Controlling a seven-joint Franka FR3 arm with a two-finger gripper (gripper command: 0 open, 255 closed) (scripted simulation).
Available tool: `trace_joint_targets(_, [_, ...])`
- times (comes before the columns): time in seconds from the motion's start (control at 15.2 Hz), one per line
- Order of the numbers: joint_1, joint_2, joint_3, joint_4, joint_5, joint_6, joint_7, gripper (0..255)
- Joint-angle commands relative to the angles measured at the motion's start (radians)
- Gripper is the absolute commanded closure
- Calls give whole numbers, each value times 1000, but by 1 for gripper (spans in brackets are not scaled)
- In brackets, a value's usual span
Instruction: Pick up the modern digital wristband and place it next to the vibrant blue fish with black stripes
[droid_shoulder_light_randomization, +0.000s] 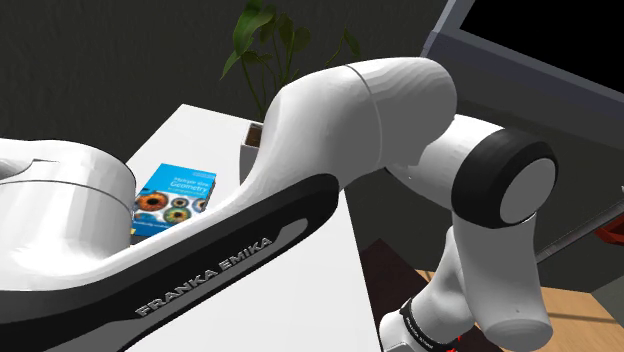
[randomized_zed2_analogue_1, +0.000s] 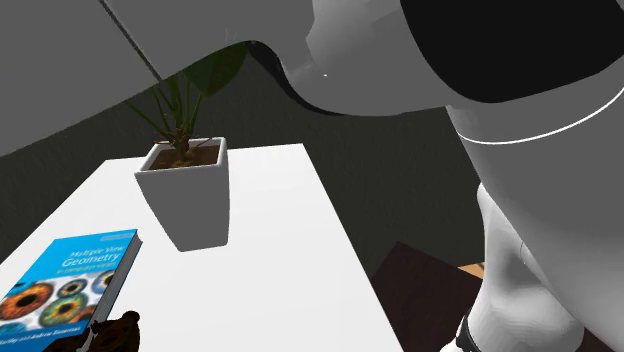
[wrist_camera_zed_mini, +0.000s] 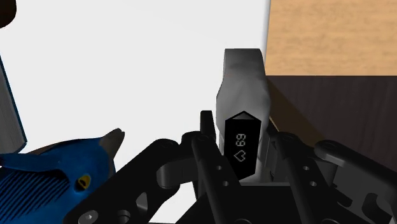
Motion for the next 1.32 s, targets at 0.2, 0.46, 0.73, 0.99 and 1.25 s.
trace_joint_targets(0.2, [0,17,-6,-21,-10,36,7,255])
trace_joint_targets(0.46, [0,17,-6,-21,-10,36,7,255])
trace_joint_targets(0.73, [0,17,-6,-21,-10,36,7,0])
trace_joint_targets(0.99, [0,17,-6,-21,-10,36,7,0])
trace_joint_targets(1.25, [12,-11,7,64,11,-72,-9,0])
